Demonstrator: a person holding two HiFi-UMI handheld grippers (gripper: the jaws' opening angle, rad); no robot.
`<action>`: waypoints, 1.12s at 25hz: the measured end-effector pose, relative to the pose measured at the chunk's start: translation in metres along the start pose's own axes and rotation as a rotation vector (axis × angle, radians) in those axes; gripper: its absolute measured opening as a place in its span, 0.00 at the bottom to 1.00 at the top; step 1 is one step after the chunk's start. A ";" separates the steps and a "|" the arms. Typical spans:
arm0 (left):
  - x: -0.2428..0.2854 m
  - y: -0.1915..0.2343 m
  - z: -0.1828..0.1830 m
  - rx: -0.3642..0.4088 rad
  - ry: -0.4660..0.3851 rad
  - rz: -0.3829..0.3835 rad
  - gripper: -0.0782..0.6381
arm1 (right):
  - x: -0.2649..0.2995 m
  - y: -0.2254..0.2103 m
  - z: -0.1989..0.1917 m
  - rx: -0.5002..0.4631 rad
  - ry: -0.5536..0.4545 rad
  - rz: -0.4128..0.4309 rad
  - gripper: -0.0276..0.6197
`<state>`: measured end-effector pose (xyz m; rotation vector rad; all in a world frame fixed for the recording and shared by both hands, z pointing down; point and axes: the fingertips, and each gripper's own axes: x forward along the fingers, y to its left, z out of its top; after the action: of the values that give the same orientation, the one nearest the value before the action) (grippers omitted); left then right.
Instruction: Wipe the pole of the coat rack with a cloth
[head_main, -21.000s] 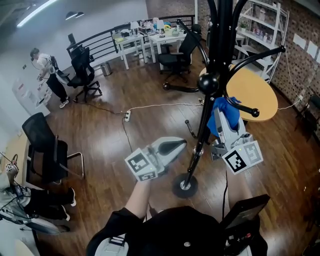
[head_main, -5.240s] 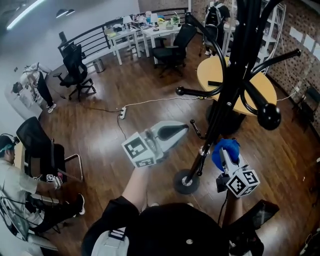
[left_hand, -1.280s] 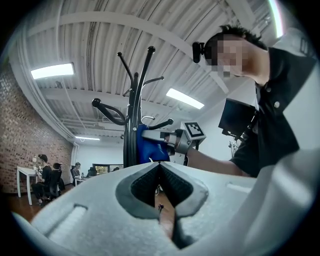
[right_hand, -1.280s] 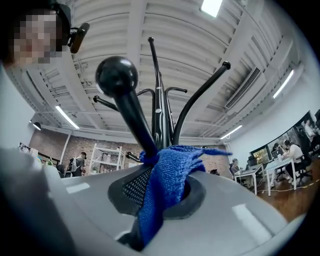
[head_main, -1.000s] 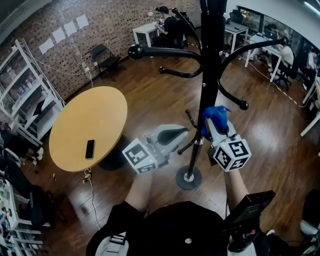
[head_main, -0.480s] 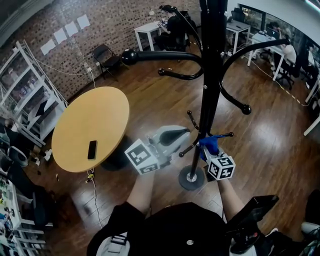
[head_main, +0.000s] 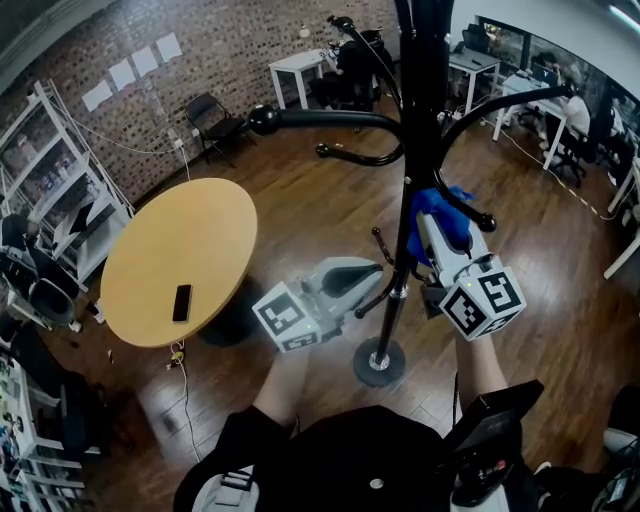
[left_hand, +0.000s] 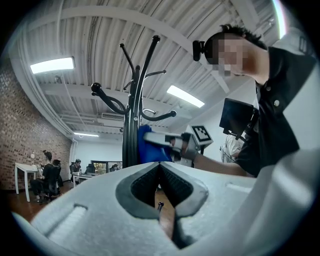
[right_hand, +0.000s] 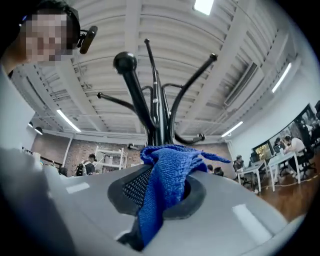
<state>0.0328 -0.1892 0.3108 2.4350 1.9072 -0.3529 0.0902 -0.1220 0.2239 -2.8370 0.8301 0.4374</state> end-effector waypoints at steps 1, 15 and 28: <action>-0.001 0.000 0.000 0.002 -0.001 0.001 0.10 | 0.005 0.003 0.017 -0.021 -0.031 0.002 0.11; -0.004 -0.001 -0.004 0.001 0.000 0.010 0.10 | -0.048 -0.013 -0.159 0.127 0.164 -0.024 0.11; -0.007 -0.003 -0.006 -0.011 0.009 0.007 0.10 | -0.062 -0.019 -0.205 0.207 0.372 -0.057 0.11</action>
<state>0.0290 -0.1942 0.3186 2.4402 1.8981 -0.3298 0.0991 -0.1213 0.4383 -2.7729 0.7956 -0.1824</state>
